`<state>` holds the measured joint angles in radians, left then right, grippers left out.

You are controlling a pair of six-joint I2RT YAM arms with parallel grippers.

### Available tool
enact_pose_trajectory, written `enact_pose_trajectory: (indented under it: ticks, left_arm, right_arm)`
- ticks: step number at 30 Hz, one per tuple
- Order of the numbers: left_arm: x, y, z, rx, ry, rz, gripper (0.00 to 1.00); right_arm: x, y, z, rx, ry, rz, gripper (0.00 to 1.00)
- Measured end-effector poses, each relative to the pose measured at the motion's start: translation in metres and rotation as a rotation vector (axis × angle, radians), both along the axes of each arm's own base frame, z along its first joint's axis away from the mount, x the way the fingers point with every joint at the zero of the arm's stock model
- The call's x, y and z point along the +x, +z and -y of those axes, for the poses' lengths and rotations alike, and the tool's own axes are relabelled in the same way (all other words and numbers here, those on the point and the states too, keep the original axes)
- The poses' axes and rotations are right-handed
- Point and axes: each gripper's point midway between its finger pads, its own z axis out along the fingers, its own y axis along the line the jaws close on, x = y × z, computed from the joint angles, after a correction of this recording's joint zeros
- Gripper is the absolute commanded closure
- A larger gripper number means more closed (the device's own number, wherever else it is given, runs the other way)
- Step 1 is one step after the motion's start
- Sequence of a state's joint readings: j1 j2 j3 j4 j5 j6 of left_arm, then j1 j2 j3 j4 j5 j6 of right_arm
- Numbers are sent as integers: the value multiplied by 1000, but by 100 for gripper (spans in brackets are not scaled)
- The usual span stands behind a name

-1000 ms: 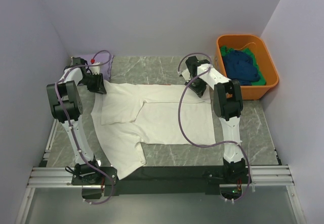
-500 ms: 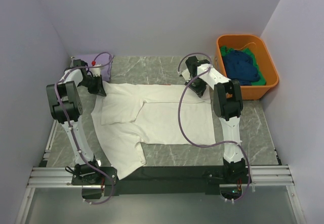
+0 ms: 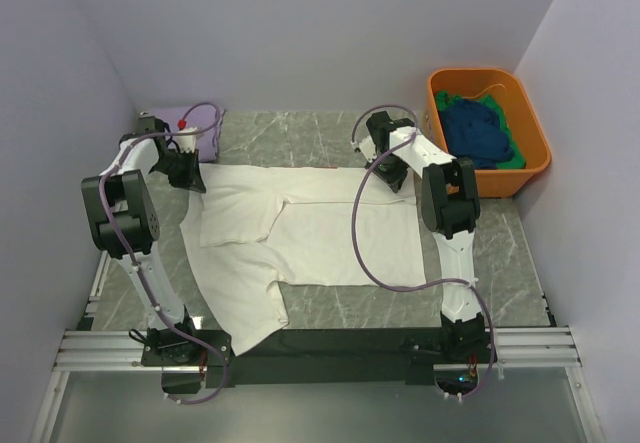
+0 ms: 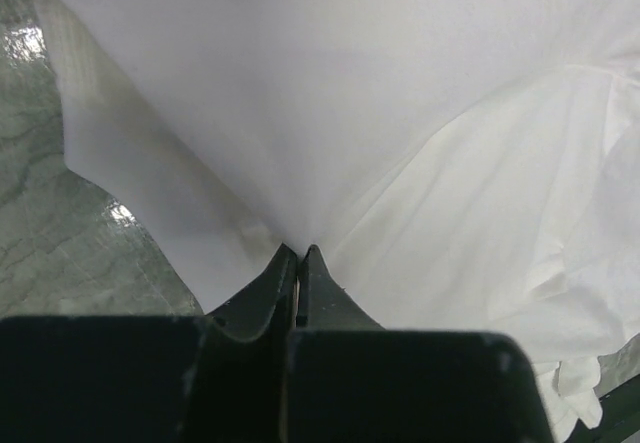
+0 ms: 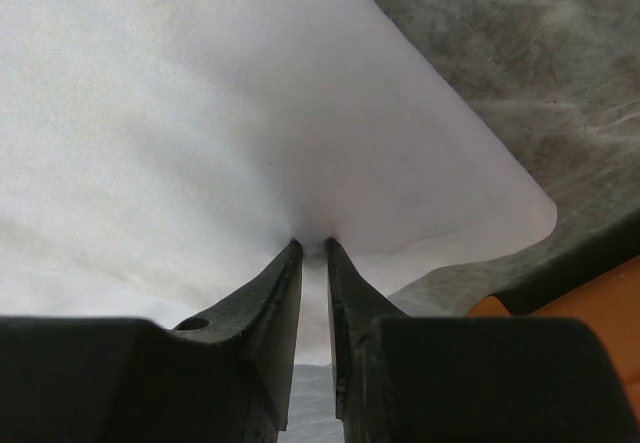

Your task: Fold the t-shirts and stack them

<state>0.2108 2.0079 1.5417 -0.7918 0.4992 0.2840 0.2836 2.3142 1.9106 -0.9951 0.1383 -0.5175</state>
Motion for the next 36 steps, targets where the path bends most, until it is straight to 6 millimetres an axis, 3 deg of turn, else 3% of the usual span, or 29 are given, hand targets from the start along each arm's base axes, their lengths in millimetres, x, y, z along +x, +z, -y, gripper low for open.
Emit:
enact_pose_trajectory:
  ticks: [8, 13, 14, 15, 18, 21, 26, 30, 36]
  left_arm:
    - [-10, -4, 1, -4, -9, -38, 99]
    - [-44, -34, 2, 6, -3, -148, 99]
    - [-50, -39, 2, 5, 0, -169, 98]
    - [-52, -41, 1, 3, 8, -183, 90]
    - [-47, -39, -4, 14, 18, -174, 73]
    - [-36, -31, -13, 19, 28, -142, 68]
    - [-7, 1, -24, 0, 12, -13, 67]
    - [9, 23, -18, -16, -23, 68, 69]
    - [21, 21, 7, -39, -70, 96, 71]
  right_arm:
    - [0, 0, 0, 0, 0, 0, 78]
    - [0, 0, 0, -1, 2, 0, 80]
    - [0, 0, 0, -2, 4, -1, 80]
    - [0, 0, 1, -3, 5, -1, 81]
    - [0, -1, 1, -7, 11, -2, 81]
    - [0, 0, 2, -14, 18, -1, 81]
    - [1, 0, 4, -22, 24, 0, 81]
    - [1, 0, 4, -26, 27, 0, 82]
    - [3, 2, 8, -48, 33, 8, 83]
